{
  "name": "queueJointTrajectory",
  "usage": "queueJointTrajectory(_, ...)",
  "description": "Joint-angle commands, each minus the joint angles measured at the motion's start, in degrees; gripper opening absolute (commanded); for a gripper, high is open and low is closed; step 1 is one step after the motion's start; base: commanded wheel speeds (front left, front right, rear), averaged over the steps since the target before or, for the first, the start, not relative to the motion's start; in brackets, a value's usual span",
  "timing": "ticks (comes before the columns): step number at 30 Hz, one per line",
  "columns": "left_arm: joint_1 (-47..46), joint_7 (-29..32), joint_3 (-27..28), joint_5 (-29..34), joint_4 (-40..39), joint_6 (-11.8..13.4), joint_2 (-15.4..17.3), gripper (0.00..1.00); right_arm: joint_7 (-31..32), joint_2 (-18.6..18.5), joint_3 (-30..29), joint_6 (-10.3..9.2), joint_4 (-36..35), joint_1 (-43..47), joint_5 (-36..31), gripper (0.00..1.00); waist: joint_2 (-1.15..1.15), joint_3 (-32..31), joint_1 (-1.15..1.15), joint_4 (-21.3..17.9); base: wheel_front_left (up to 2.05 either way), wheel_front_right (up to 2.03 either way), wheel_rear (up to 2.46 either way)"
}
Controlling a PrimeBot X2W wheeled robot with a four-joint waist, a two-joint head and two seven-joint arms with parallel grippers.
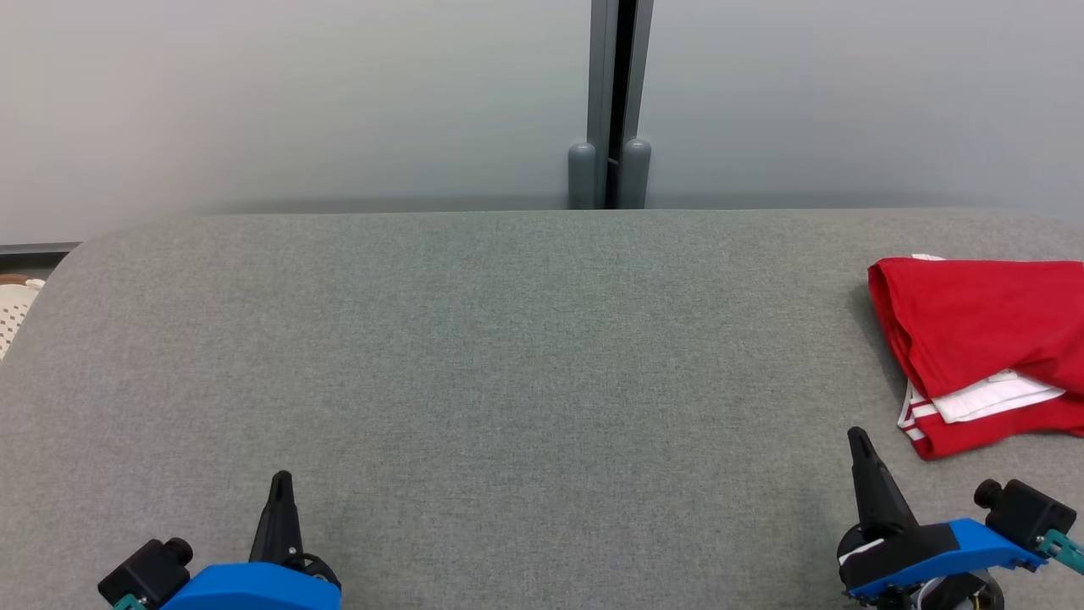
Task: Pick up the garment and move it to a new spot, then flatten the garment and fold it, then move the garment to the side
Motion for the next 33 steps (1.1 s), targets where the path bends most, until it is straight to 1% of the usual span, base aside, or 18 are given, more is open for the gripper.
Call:
queueJointTrajectory(1,-1.70,0.47,0.72,-1.80,-1.02,-0.50,0.00,0.00,0.43,-0.13,-0.42,0.00,-1.05,-1.12,2.15,0.00,0.00,-0.02,0.00,0.02,0.00,0.00,0.00)
queueJointTrajectory(17,-2.89,3.55,2.71,-12.52,-2.09,-1.19,-0.05,0.00,3.51,-0.15,-1.76,0.00,-2.28,-1.36,14.32,0.00,0.00,-0.34,0.00,0.21,0.00,0.00,0.00)
queueJointTrajectory(33,-3.88,6.18,4.43,-21.71,-2.95,-1.84,-0.10,0.00,6.12,-0.18,-2.93,0.01,-3.33,-1.54,24.71,0.00,0.00,-0.66,0.00,0.41,0.00,0.00,0.00)
